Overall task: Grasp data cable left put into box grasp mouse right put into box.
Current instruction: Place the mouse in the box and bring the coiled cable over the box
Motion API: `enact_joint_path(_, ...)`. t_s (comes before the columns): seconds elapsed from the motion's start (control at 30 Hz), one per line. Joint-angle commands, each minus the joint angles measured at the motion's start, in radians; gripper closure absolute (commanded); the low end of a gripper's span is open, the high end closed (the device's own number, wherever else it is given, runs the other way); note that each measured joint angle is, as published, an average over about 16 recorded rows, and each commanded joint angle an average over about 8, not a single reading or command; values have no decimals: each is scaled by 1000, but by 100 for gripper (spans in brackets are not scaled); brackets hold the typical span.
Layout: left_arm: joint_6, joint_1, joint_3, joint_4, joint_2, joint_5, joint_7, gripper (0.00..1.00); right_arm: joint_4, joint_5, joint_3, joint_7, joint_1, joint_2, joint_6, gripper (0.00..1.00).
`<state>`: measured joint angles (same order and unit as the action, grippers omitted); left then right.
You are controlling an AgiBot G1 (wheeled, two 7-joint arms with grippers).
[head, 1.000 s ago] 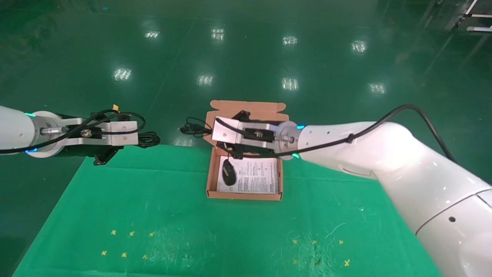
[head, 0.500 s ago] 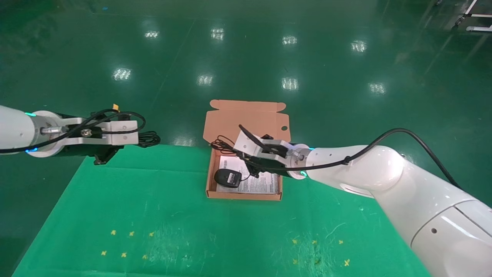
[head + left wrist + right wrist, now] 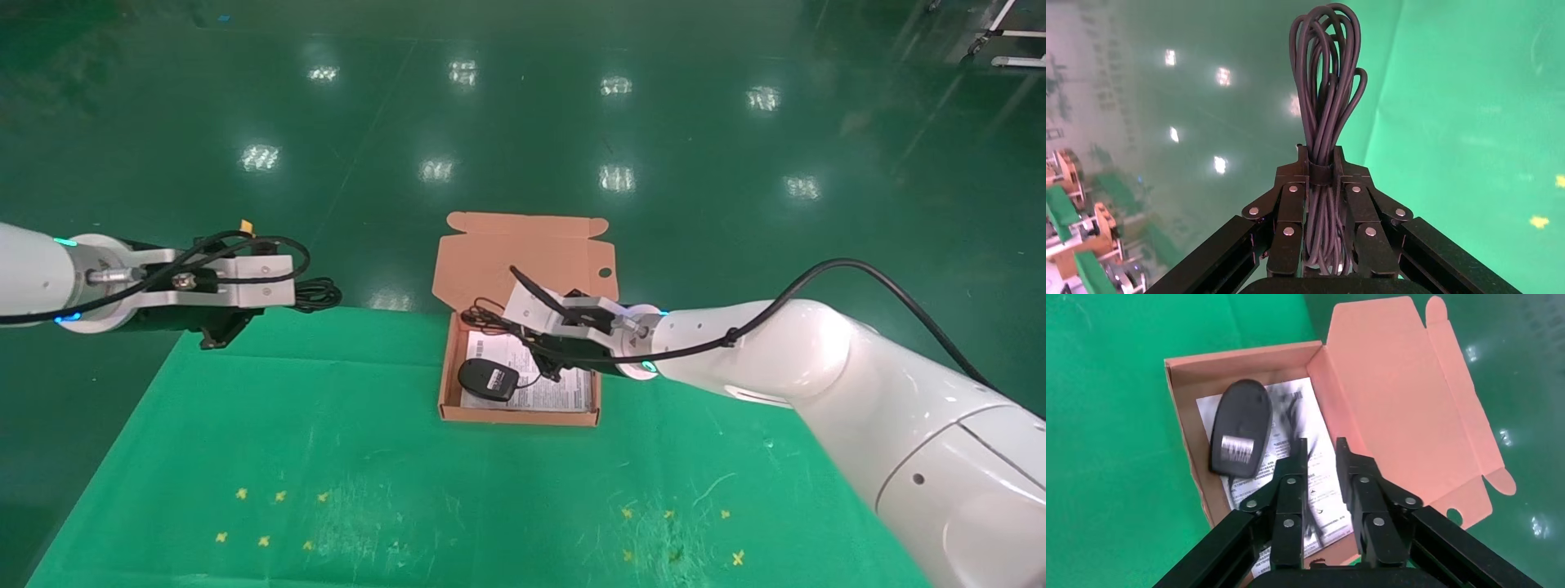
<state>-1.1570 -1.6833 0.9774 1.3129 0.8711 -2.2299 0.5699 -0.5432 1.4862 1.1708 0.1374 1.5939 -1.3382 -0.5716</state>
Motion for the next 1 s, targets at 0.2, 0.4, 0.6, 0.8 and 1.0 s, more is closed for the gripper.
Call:
enact_joint_path(0.2, 33, 12, 9, -16, 40, 14, -36, 100, -27, 1, 8, 11, -1, 31, -5, 0)
enact_joint_path(0.4, 85, 31, 20, -54, 96, 24, -79, 100, -63, 4, 4, 15, 12, 90, -9, 0)
enact_joint_path(0.6, 184, 57, 33, -148, 176, 24, -144, 100, -115, 11, -3, 23, 32, 172, -8, 0)
enact_joint_path(0.8, 321, 81, 51, -341, 301, 33, -254, 100, -205, 25, -8, 53, 49, 287, -12, 0)
enact_joint_path(1.0, 443, 99, 64, -552, 433, 99, -411, 100, -335, 47, -6, 109, 48, 417, -20, 0)
